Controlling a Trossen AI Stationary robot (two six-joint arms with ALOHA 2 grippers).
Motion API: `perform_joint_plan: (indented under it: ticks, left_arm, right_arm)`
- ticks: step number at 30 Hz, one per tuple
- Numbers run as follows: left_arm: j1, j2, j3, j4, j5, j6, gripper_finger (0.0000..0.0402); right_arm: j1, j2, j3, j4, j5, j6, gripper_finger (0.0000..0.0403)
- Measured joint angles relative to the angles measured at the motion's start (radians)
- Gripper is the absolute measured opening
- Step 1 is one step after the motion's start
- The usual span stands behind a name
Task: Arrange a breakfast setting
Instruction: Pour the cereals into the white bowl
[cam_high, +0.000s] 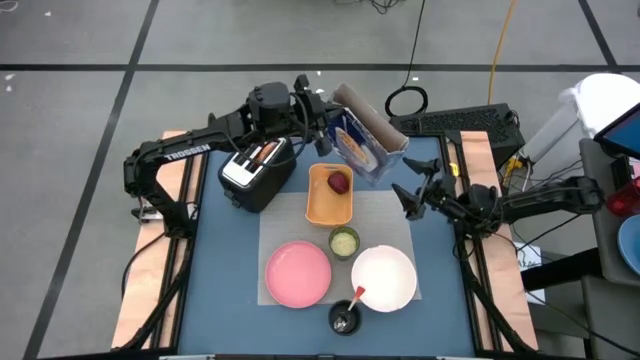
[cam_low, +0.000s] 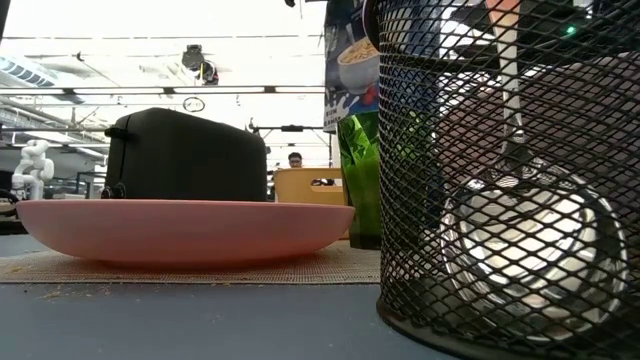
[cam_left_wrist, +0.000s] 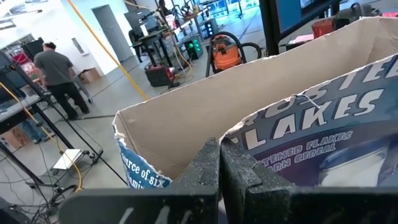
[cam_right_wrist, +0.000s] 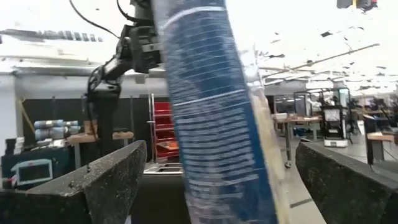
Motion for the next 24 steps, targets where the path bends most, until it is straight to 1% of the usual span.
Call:
perform_joint_plan:
  ticks: [4, 10, 13, 16, 19, 21, 24]
  left_arm:
    - [0.000, 0.000, 0.000, -0.001, 0.000, 0.000, 0.0000]
    - [0.000, 0.000, 0.000, -0.001, 0.000, -0.003, 0.0000]
    - [0.000, 0.000, 0.000, -0.001, 0.000, -0.003, 0.0000]
    - [0.000, 0.000, 0.000, -0.001, 0.000, -0.003, 0.0000]
    - [0.000, 0.000, 0.000, -0.001, 0.000, -0.014, 0.0000]
    - [0.000, 0.000, 0.000, -0.001, 0.000, -0.014, 0.0000]
    - [-0.002, 0.000, 0.000, -0.002, 0.000, -0.015, 0.0000]
  right_arm:
    - [-0.032, 0.053, 0.000, 0.009, -0.005, 0.047, 0.0399]
    - [-0.054, 0.122, 0.000, 0.086, -0.007, 0.040, 0.0400]
    - [-0.054, 0.152, 0.006, 0.098, -0.008, 0.017, 0.0400]
    - [-0.054, 0.192, 0.042, 0.086, -0.026, 0.007, 0.0400]
    - [-0.054, 0.246, 0.097, 0.086, -0.029, -0.074, 0.0400]
    - [-0.054, 0.284, 0.135, 0.085, 0.004, -0.127, 0.0400]
    - [-0.054, 0.332, 0.186, 0.085, 0.072, -0.164, 0.0400]
